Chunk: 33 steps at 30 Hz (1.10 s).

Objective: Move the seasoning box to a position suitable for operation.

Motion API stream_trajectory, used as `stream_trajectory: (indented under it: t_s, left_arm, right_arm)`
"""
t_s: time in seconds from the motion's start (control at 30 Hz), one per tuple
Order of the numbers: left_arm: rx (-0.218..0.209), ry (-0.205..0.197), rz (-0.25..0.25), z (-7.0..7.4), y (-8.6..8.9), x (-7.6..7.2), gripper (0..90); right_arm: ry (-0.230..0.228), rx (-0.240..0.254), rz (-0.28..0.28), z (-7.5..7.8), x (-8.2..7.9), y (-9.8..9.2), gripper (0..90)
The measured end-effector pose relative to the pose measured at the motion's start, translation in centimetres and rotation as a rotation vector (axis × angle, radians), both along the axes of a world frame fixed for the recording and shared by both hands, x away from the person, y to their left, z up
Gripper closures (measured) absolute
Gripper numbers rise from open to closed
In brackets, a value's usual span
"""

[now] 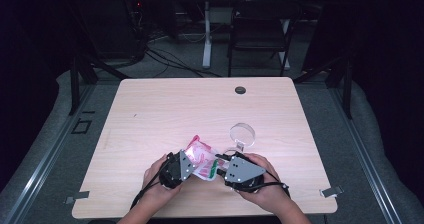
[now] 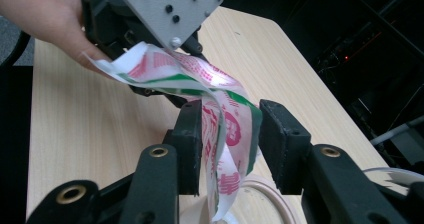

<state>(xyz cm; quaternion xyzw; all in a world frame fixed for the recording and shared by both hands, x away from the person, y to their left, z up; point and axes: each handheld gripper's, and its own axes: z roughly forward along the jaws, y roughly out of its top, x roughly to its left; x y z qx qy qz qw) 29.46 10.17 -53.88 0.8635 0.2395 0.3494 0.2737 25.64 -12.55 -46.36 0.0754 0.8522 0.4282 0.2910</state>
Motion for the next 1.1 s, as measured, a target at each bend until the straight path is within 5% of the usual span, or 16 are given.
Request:
stream_trajectory:
  t_s: [0.13,0.47,1.1]
  left_arm:
    - [0.054,-0.037,-0.002,0.8,-0.7,0.6,56.9]
    - [0.095,-0.093,0.001,1.6,-1.9,1.7,57.0]
    - [0.159,-0.177,-0.016,2.4,-2.6,2.5,57.2]
  right_arm:
    - [-0.024,-0.002,-0.014,0.2,0.1,-0.4,62.6]
    - [-0.040,-0.017,-0.055,0.3,0.4,-1.0,63.7]
    - [-0.012,0.002,-0.085,0.0,0.7,-1.4,79.1]
